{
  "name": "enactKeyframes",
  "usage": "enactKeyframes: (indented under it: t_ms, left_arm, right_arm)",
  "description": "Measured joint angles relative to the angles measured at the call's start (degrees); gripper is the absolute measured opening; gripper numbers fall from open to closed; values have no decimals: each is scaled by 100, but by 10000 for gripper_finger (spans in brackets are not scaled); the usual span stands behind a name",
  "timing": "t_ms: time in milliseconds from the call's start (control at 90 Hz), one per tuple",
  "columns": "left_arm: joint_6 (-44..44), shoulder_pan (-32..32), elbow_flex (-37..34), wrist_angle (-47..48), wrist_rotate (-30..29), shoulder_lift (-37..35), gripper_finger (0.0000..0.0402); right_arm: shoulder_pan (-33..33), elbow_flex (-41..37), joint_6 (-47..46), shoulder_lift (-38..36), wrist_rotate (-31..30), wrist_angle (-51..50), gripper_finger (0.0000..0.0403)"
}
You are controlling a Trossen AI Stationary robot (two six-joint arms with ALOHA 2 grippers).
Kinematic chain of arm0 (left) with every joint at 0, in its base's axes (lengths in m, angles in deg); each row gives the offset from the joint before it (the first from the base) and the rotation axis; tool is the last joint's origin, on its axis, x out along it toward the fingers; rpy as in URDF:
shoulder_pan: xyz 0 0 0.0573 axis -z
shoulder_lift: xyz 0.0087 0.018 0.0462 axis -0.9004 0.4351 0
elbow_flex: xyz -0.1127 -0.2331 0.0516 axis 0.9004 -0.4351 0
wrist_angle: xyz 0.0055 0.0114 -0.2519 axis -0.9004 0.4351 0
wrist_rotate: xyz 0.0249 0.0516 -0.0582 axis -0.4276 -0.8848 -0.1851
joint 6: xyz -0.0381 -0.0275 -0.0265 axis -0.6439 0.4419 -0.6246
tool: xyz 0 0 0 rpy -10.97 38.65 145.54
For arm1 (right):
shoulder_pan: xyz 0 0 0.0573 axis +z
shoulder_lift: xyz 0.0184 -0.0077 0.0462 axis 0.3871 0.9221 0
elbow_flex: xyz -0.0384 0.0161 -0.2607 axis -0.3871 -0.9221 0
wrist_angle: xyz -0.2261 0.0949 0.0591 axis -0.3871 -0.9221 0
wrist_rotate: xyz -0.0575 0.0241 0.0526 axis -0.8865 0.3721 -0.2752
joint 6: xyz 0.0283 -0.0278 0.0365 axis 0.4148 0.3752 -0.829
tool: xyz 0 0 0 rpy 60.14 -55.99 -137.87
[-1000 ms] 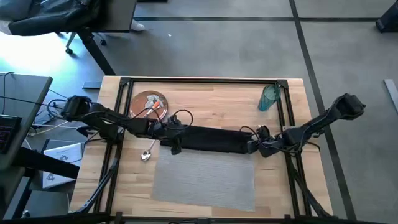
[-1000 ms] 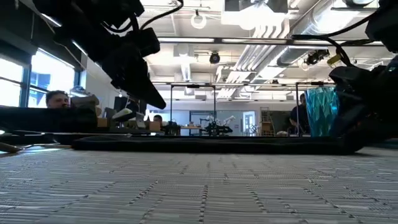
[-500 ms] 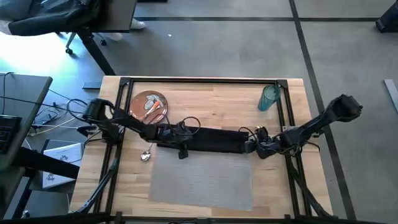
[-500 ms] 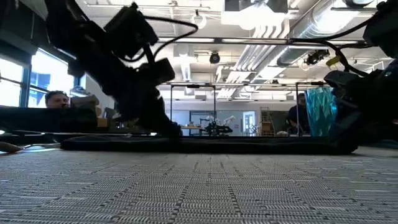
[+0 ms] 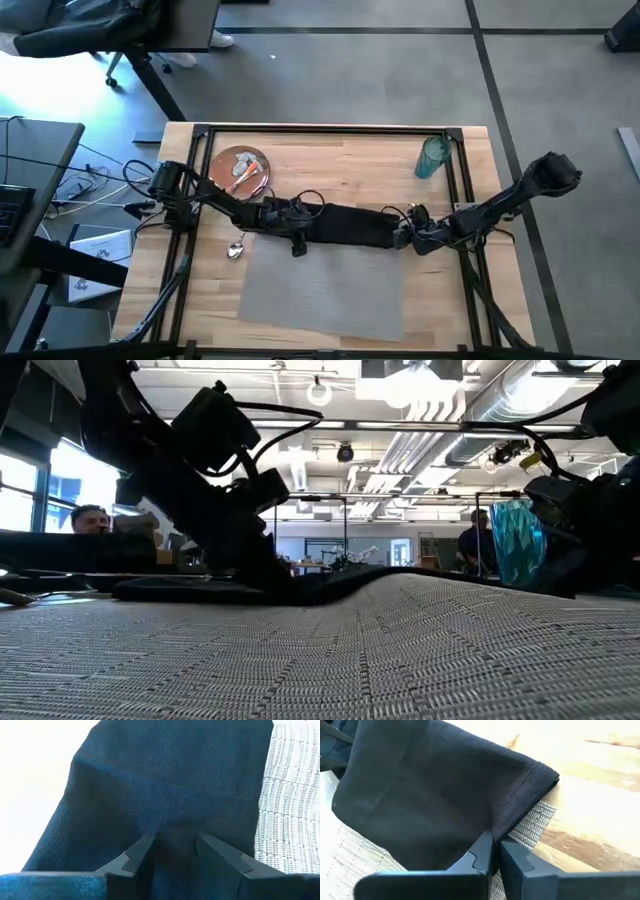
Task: Set table place
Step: Fold the black napkin
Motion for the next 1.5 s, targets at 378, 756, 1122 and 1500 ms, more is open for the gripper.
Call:
enactKeyframes:
  t_ms: [378,756,1122,1500]
  left_arm:
    - [8,191,175,116,26,-708,130]
    - [11,268,200,1759,-296,-1372,130]
    - [166,72,205,1680,-455,-954,130]
    - [254,85,205,1567,-442,-931,130]
  right_arm:
    - [1,1160,240,-1102,110,-2744,0]
    - [0,2433,245,-1525,390,-4947,0]
    - [-476,2453,955,-1424,-101,-3262,0]
    - [-1589,2453,2374,-302,522,-600,0]
